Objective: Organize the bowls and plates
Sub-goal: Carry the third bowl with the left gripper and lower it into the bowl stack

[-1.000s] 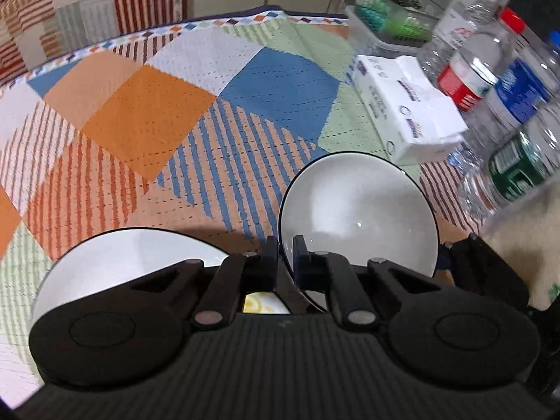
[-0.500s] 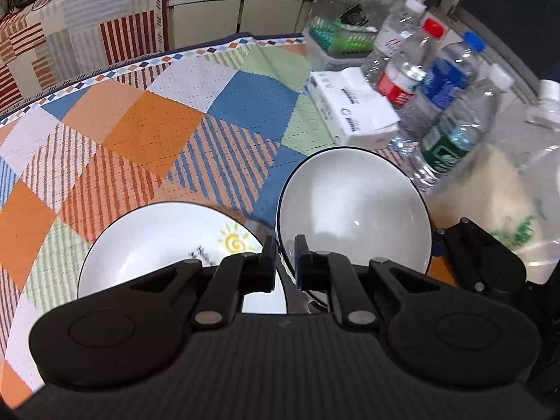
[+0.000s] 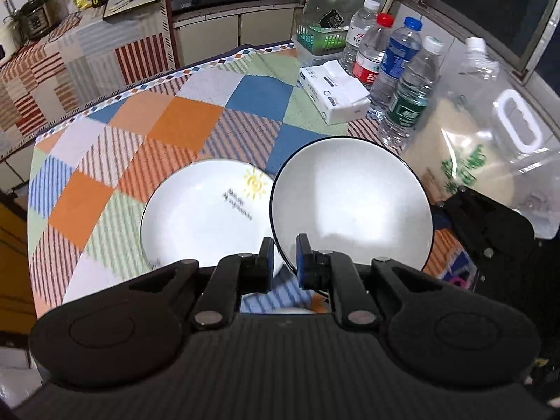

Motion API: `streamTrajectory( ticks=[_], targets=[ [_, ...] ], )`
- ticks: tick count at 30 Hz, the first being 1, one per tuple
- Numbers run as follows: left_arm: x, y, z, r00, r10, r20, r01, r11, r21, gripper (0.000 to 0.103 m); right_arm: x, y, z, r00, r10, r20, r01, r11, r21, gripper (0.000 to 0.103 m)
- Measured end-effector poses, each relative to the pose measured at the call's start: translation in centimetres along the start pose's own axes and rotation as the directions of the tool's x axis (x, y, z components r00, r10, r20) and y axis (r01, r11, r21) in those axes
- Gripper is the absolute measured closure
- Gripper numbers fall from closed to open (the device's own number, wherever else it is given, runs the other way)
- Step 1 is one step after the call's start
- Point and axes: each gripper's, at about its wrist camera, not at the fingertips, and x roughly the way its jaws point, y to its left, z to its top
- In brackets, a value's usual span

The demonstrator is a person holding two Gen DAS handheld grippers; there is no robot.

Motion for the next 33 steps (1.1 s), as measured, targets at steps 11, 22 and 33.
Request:
streamTrajectory(
  ticks=[11, 22, 33],
  targets=[
    [-1.8, 2.3, -6.8, 0.994, -0.053, -0.092, 0.043, 0.994, -0.104, 0.092, -2.7, 5.2, -2.5, 0.992, 0.109, -0.068, -0.114, 0.990, -0.086, 0.008],
    [0.8, 3.4, -9.7, 0.972, -0.041, -0.232, 0.013, 0.992, -0.122, 0.092, -0.2, 7.0, -5.2, 0.966, 0.183, -0.180, -0.195, 0.980, -0.049, 0.008],
    [3.5, 2.6, -10.5, 0.958, 0.054, -0.281, -0.073, 0.996, -0.057, 0.092, 1.5, 8.2, -6.7, 0.962, 0.140, -0.235, -0.172, 0.978, -0.121, 0.009]
  ],
)
